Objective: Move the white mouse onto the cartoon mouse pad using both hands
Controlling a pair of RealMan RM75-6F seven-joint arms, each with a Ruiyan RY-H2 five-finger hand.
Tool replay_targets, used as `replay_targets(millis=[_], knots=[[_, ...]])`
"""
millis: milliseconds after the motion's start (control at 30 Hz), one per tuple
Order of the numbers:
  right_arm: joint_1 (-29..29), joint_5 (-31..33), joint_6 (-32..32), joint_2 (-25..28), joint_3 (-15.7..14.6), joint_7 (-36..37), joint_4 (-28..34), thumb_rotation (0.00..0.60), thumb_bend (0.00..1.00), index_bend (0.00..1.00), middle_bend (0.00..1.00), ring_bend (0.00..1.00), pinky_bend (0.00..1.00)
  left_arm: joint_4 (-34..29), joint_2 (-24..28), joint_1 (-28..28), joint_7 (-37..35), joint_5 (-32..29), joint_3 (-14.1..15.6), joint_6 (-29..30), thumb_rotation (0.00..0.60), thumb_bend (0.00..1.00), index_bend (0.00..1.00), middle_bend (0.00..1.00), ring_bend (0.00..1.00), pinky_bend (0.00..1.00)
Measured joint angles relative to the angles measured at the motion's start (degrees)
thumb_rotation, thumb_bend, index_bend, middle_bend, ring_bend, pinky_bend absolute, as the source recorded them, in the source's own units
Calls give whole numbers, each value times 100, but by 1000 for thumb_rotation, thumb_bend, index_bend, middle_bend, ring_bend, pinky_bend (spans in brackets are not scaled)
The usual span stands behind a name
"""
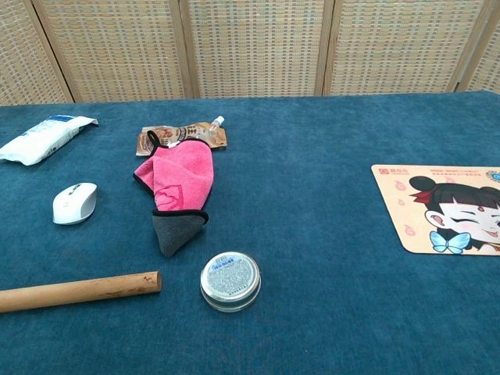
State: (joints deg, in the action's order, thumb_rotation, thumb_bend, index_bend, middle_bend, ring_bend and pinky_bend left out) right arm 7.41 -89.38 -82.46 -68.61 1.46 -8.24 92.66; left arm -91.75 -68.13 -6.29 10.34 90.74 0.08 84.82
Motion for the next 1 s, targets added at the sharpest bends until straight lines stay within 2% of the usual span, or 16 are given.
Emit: replay_targets(millis=[633, 1000], knots=[[-54, 84, -105, 61, 73, 145, -9, 600, 0, 0, 0, 0, 0, 102, 39, -135, -96, 29, -10, -170, 600, 56, 0, 0, 0, 0], [-37, 166, -37, 11, 97, 87, -57, 600, 0, 0, 0, 0, 0, 752, 475, -878, -326, 214, -215, -881, 600, 65, 0, 0, 0, 0]])
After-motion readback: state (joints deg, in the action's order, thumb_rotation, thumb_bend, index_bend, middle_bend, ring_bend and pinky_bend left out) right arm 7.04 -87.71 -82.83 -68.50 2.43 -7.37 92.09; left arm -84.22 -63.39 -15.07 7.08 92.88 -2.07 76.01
